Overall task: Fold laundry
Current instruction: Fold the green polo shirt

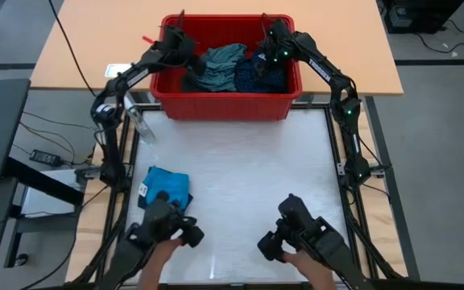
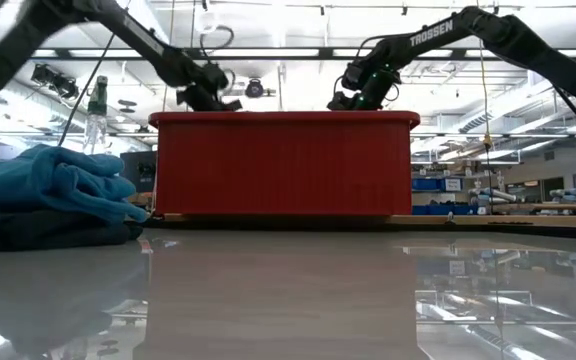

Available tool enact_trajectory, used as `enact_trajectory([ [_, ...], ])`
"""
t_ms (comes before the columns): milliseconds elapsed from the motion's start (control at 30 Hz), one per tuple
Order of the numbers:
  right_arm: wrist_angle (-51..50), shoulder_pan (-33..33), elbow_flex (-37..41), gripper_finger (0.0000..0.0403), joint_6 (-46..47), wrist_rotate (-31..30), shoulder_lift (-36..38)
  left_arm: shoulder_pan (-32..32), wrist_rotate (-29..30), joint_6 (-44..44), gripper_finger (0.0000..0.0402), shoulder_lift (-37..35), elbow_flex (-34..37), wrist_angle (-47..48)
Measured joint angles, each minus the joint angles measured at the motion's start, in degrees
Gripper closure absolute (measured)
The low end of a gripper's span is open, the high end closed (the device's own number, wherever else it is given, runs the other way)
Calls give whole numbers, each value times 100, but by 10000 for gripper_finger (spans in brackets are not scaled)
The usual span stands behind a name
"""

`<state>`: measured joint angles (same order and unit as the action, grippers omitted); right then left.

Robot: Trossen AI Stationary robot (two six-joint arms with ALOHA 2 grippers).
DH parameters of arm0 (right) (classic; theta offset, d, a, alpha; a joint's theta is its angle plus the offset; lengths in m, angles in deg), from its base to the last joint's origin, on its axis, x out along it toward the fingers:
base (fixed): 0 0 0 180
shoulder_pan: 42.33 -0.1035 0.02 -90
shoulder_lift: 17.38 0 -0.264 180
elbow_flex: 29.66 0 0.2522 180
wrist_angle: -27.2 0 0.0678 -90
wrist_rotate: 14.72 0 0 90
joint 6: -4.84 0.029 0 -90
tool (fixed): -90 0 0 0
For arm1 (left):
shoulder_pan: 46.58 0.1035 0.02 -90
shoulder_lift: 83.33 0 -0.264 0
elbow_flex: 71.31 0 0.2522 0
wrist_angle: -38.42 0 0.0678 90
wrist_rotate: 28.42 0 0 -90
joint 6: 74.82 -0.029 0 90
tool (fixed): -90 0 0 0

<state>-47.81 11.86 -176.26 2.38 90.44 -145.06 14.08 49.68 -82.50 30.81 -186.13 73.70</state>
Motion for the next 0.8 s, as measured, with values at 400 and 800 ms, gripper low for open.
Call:
enact_trajectory([
  [400, -145, -6, 0, 176, -1, 67, 0, 2, 482, -1030, 255, 692, -212, 318],
  [800, 98, -6, -2, 190, 346, 273, 239, -140, 304, -923, 398, 66, -834, 349],
])
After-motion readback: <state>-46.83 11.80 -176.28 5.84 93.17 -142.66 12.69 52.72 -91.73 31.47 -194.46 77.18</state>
